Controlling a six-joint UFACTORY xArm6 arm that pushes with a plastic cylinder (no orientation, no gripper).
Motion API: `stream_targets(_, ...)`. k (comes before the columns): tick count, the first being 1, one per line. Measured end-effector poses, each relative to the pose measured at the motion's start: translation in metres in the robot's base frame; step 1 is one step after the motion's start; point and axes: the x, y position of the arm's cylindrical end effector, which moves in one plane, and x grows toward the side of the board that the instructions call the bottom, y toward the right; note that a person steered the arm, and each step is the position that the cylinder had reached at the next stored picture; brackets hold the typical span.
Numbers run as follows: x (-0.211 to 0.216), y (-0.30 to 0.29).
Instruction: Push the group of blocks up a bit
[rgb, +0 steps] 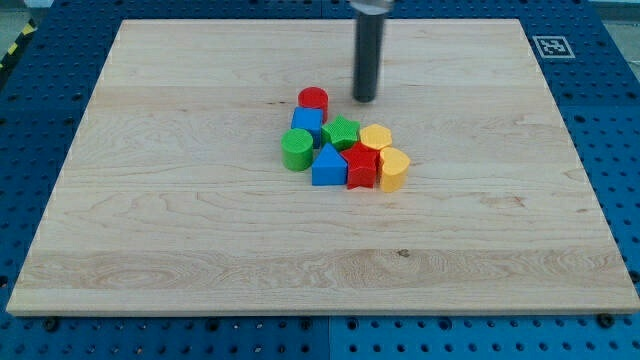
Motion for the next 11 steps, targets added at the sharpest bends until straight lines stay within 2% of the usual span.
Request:
stream_targets(1,0.015,0.068)
stream_targets(2,0.050,0.087)
stream_targets(3,0.123,0.089)
stream_targets(4,0.174,0.092)
stream_targets(6,0.184,0.052)
stream_targets(9,0.151,0.001)
stream_targets(11,0.130,-0.004)
